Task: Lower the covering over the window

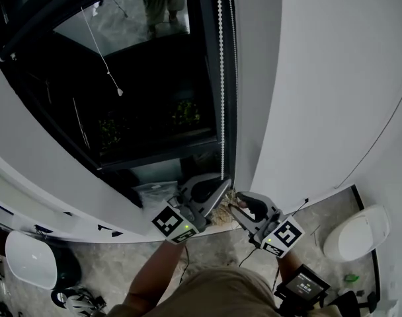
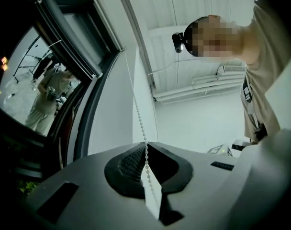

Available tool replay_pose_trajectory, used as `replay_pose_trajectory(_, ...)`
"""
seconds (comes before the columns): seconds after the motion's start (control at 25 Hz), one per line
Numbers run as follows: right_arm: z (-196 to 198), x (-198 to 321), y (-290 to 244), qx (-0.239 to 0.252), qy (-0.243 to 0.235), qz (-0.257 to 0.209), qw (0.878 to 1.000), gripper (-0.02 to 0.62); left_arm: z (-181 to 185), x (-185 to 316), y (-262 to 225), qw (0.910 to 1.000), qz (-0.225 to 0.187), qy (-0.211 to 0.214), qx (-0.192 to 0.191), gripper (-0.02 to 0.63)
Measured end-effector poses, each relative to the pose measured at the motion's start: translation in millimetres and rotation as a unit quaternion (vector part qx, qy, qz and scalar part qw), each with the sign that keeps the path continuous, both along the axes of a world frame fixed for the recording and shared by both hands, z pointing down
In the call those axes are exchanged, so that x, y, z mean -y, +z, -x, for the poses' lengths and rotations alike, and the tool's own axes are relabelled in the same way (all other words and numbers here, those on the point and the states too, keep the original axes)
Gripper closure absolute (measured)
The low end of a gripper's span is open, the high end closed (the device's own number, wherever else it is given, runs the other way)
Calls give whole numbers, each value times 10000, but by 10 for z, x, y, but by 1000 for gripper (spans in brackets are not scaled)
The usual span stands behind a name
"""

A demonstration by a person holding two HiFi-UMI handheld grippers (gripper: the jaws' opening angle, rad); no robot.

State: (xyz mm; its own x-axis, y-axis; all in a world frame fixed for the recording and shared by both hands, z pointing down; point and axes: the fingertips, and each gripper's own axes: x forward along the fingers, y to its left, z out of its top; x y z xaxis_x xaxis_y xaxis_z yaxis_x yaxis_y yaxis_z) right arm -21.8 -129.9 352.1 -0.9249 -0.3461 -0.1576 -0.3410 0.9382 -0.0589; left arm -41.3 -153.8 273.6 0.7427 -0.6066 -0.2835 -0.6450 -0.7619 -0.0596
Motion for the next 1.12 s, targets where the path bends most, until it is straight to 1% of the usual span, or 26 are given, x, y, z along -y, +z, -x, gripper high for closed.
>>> replay_pose_trajectory(0.04,-92,38,-106,314,-85,129,9994,443,17,3,61,10000,26,-12,46,583)
replay_pose_trajectory(0.12,-248,112,-336,858,-110,286,9958,430,19,1,260,9998,141,-4,148,583)
replay_pose_trajectory(0.16,-284,135,-435,1001,-81,296,9945,430,24,-7,352,9997,209,15,87,583)
replay_pose_trajectory(0.2,-286,154,-513,1028,-30,256,9944,430,32,-18,402,9997,252,36,-38,583)
replay_pose_trajectory(0.24,-259,174,-567,967,28,180,9951,430,30,-27,414,9996,256,45,-123,583)
replay_pose_trajectory(0.32,-155,196,-627,787,64,10,9969,430,-27,-42,395,9998,186,49,-73,583)
replay_pose_trajectory(0.4,-47,161,-653,716,-34,-83,9974,430,-85,-62,379,9998,162,61,-37,583)
replay_pose_trajectory(0.48,15,116,-648,677,-91,-104,9976,430,-81,-65,395,9998,195,-64,-4,583)
replay_pose_trajectory(0.6,-2,110,-557,581,68,-48,9983,430,5,-89,568,9987,316,-338,207,577)
replay_pose_trajectory(0.68,-61,144,-413,460,282,34,9985,430,137,-137,729,9976,465,-486,131,500)
replay_pose_trajectory(0.76,-98,249,-244,284,481,66,9984,430,343,-113,851,9954,560,-777,36,469)
replay_pose_trajectory(0.96,-105,451,139,-124,720,69,9973,430,863,-10,1143,9845,782,-1570,-19,468)
replay_pose_trajectory(1.12,-152,528,443,-564,990,17,9935,430,1101,-48,1443,9742,1037,-2004,-3,468)
